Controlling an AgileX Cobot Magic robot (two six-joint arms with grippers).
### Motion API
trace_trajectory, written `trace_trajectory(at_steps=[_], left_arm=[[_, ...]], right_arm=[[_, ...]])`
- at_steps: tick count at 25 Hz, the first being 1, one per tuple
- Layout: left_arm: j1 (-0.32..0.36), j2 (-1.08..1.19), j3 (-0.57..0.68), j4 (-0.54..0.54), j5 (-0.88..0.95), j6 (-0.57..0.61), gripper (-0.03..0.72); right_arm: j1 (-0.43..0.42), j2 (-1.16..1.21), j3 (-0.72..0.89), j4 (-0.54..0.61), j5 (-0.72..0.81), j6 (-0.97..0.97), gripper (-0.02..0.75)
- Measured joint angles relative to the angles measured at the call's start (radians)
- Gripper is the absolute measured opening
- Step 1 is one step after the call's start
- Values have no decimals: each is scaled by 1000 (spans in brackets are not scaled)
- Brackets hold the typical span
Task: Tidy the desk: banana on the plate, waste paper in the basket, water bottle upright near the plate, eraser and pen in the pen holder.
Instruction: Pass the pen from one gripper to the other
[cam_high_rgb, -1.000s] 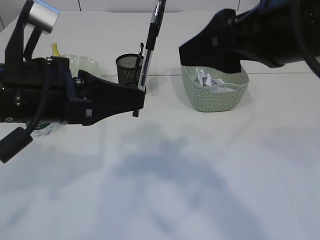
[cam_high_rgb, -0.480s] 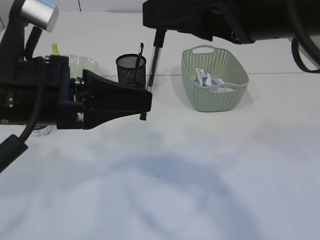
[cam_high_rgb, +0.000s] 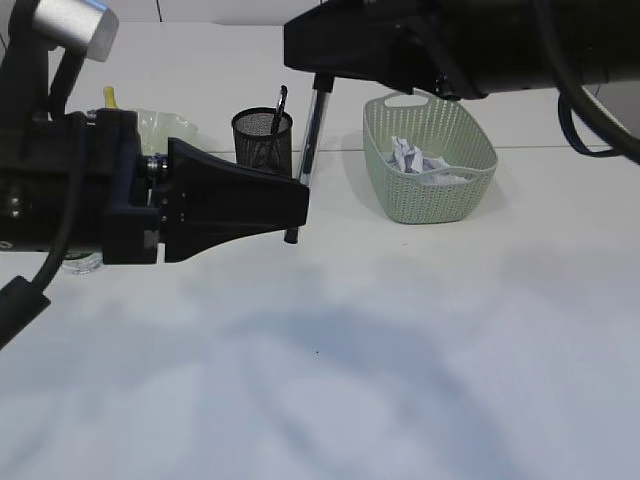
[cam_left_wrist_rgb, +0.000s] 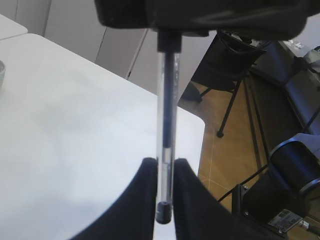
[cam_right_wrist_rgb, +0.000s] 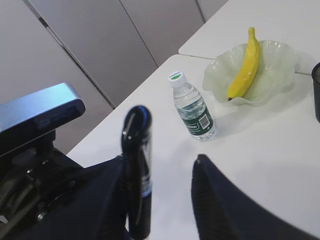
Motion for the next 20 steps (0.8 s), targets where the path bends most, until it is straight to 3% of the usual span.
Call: trace_trajectory(at_steps=[5, 7, 20], left_arm=[[0, 0, 0, 0, -2, 0, 36], [0, 0, 0, 0, -6, 2, 36], [0, 0, 0, 0, -23, 6, 50]], right_arm=[[0, 0, 0, 6, 8, -2, 112], [0, 0, 0, 17, 15, -2, 65], [0, 0, 0, 20, 15, -9, 54]])
